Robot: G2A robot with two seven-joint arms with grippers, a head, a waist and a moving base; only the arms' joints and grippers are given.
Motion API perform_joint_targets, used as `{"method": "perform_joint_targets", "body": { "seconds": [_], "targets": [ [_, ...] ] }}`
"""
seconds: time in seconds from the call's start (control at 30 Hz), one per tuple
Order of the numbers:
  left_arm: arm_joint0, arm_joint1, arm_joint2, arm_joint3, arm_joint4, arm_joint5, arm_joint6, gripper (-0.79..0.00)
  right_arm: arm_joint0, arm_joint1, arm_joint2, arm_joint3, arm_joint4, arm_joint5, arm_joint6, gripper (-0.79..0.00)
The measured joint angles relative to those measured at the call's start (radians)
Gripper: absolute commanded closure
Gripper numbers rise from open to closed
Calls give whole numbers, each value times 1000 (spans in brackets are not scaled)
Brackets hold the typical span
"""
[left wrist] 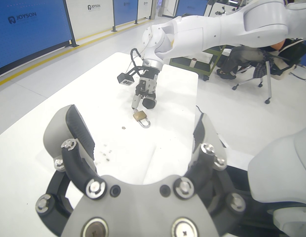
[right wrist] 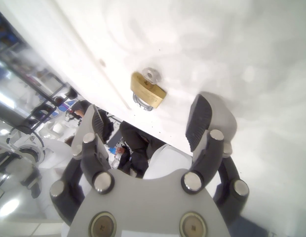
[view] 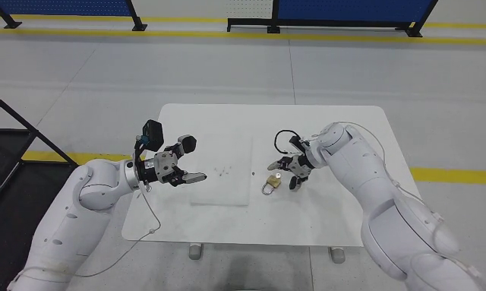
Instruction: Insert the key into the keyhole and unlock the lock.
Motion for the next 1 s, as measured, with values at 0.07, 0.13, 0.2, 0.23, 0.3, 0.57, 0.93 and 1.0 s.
{"method": "perform_joint_targets", "body": {
  "seconds": [0.07,0.13,0.2,0.23,0.3,0.57,0.93,1.0],
  "targets": [
    [0,0,0,0,0,0,0,-785,4,1,4,-2,-1,-12,-9,-785],
    [0,0,0,0,0,0,0,-785,10,3,9,-6,-2,-27,-18,-785],
    [0,0,0,0,0,0,0,-785,16,5,14,-10,-2,-42,-23,-785],
    [0,0,0,0,0,0,0,-785,22,6,19,-12,2,-56,-27,-785],
    [0,0,0,0,0,0,0,-785,31,9,26,-17,4,-74,-37,-785],
    [0,0,0,0,0,0,0,-785,76,27,57,-64,11,-136,-46,-785],
    [0,0,0,0,0,0,0,-785,66,66,93,-221,-8,-145,-14,-785],
    [0,0,0,0,0,0,0,-785,56,77,102,-256,-13,-138,-15,-785]
  ]
}}
